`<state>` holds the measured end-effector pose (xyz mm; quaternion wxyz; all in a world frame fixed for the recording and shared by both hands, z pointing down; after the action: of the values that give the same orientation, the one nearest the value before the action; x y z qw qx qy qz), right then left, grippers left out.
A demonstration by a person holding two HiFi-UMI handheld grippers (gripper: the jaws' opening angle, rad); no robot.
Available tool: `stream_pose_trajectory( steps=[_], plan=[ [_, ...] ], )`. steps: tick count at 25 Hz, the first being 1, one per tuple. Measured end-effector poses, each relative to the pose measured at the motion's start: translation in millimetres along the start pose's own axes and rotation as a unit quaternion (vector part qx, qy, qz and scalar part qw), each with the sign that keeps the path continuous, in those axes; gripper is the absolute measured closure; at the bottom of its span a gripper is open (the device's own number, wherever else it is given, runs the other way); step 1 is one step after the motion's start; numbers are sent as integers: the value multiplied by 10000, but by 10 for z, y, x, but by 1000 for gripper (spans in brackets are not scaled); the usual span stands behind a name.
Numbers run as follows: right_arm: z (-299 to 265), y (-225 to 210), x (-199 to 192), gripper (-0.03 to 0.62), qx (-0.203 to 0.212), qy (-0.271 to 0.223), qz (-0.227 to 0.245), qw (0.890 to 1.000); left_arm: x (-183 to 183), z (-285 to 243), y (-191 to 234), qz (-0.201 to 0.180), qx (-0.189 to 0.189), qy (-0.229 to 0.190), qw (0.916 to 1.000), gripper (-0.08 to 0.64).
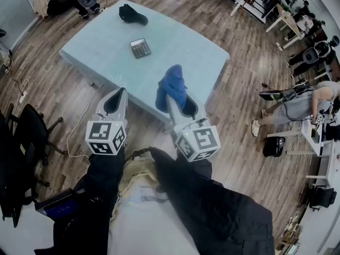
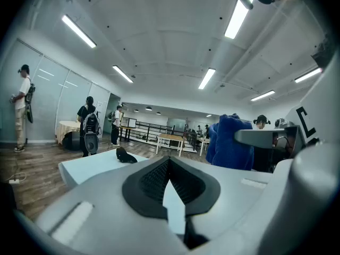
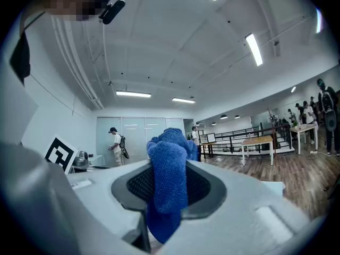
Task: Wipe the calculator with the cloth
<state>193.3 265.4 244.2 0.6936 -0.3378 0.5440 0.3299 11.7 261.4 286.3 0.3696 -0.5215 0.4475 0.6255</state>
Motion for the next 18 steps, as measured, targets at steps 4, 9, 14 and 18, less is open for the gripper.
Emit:
stream_pose_trajectory(
  steps=[4, 9, 14, 18],
  plan=[
    [-49, -3, -70, 479, 31, 34, -14, 10000, -44, -32, 41, 11, 11, 24, 10000, 565],
    [-93, 14, -99, 477, 42, 65, -7, 10000, -41, -27, 97, 12, 54, 7, 10000, 565],
    [-133, 57, -123, 477, 30, 86, -23, 10000, -43, 1, 178, 42, 98, 19, 9999, 565],
    [-148, 90, -140, 476, -10, 105, -51, 9999, -57, 16, 226, 87, 84, 56, 9999, 565]
  ],
)
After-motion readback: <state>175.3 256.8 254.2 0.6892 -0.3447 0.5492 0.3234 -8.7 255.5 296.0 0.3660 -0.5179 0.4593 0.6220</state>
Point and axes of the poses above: the fingertips, and each gripper's own axes: z backward along the fingers, y to its left, x out of its top, the point moved 4 cm from there along z, backward along the fingers, and after that the axes turned 12 degrees about -y, right-handed, at the moved point
